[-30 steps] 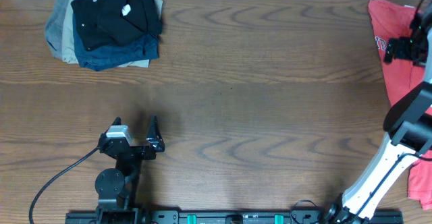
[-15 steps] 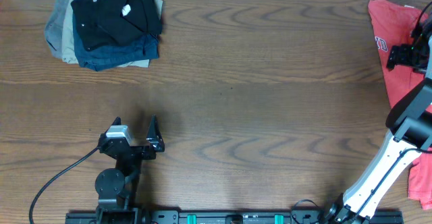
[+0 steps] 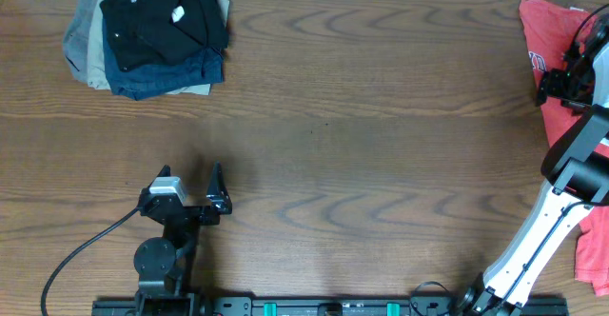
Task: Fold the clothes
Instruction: 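Reach the right gripper to the red T-shirt and grasp it, then drag the red T-shirt with the right gripper to table center, release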
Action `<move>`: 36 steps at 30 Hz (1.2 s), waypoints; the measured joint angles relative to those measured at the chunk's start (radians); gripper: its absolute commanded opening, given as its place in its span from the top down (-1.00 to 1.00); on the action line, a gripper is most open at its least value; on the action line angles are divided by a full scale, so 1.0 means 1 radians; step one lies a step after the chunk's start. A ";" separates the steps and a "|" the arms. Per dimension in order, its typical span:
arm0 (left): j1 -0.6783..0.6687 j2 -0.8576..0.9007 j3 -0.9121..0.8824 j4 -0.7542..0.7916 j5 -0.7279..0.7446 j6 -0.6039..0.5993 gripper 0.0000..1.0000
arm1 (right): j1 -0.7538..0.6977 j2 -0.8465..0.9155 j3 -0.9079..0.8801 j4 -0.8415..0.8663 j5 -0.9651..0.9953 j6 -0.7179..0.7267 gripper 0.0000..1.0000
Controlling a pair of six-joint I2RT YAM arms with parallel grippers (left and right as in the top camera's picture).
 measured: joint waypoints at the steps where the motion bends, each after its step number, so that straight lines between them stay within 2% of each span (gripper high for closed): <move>1: 0.000 0.000 0.000 0.000 0.000 0.000 -0.96 | 0.000 0.000 -0.011 0.008 -0.007 -0.001 -0.61; 3: 0.000 0.000 0.000 0.000 0.000 0.000 -0.96 | 0.000 0.000 -0.039 0.024 -0.016 -0.001 -0.59; 7: 0.000 0.000 0.000 0.000 0.000 0.000 -0.95 | 0.000 -0.008 -0.080 0.048 -0.042 -0.005 -0.35; 9: 0.000 0.000 0.000 0.000 0.000 0.000 -0.95 | 0.000 -0.013 -0.090 0.056 -0.050 -0.004 -0.08; 12: 0.000 0.000 0.000 0.000 0.000 0.000 -0.96 | 0.000 -0.015 -0.096 0.062 -0.051 -0.006 0.67; 13: 0.000 0.000 0.000 0.000 0.000 0.000 -0.96 | 0.000 -0.016 -0.097 0.065 -0.038 -0.005 0.87; 14: 0.000 0.000 0.000 0.000 0.000 0.000 -0.96 | -0.001 -0.016 -0.097 0.067 -0.029 -0.008 0.98; 27: 0.000 0.000 0.000 0.000 0.000 0.000 -0.96 | 0.031 -0.016 -0.098 0.065 -0.027 -0.005 0.98; 32: 0.000 0.000 0.000 0.000 0.000 0.000 -0.96 | 0.137 -0.018 -0.098 0.086 -0.090 -0.006 0.98; 36: 0.000 0.000 0.000 0.000 0.000 0.000 -0.96 | 0.278 -0.018 -0.098 0.094 -0.127 -0.005 0.98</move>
